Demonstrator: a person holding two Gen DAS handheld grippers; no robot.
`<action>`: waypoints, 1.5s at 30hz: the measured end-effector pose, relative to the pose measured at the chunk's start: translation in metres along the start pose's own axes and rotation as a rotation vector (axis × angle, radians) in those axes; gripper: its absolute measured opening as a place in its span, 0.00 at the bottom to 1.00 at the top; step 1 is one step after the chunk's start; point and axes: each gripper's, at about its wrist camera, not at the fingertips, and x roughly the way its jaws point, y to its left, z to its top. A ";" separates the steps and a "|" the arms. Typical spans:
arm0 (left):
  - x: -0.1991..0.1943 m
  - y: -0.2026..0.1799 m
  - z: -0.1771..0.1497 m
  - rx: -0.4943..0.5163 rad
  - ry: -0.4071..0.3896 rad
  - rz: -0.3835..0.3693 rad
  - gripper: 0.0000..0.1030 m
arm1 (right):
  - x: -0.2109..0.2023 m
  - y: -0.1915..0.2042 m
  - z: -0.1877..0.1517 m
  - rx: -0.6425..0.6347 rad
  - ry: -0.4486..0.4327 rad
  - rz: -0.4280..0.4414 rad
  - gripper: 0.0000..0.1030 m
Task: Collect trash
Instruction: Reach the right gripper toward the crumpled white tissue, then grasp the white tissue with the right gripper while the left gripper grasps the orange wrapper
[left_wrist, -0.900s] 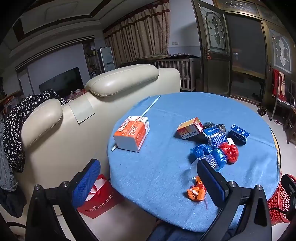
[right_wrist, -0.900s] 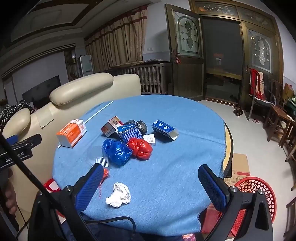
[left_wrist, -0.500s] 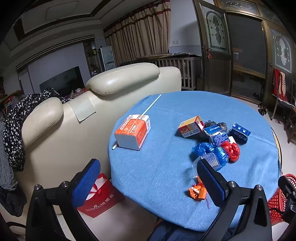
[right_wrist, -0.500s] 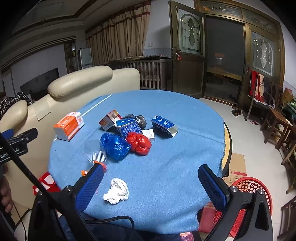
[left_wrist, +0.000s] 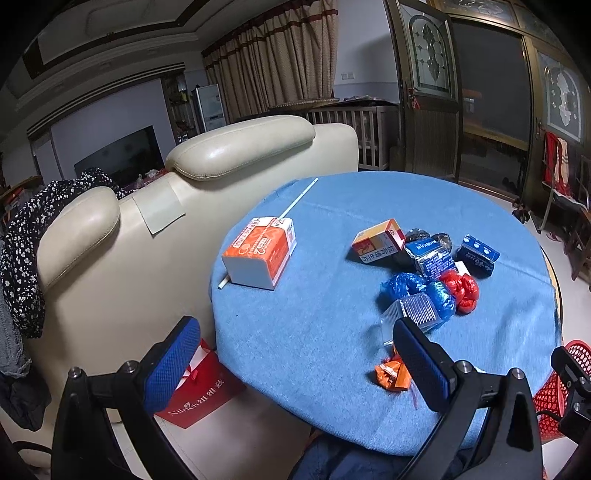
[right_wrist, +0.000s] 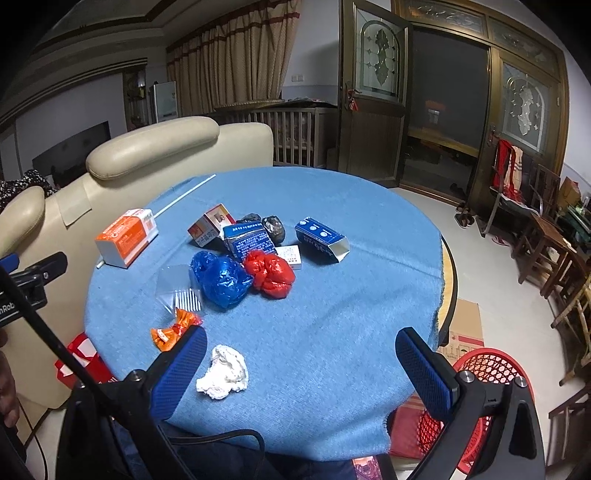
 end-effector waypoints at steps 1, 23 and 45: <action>0.000 -0.001 0.000 0.002 0.002 -0.002 1.00 | 0.001 0.000 0.000 0.000 -0.003 -0.002 1.00; 0.077 0.006 -0.031 0.008 0.277 -0.180 1.00 | 0.131 0.002 -0.026 0.060 0.341 0.396 0.68; 0.127 -0.051 -0.045 0.053 0.391 -0.460 0.74 | 0.141 -0.010 -0.035 0.138 0.400 0.379 0.28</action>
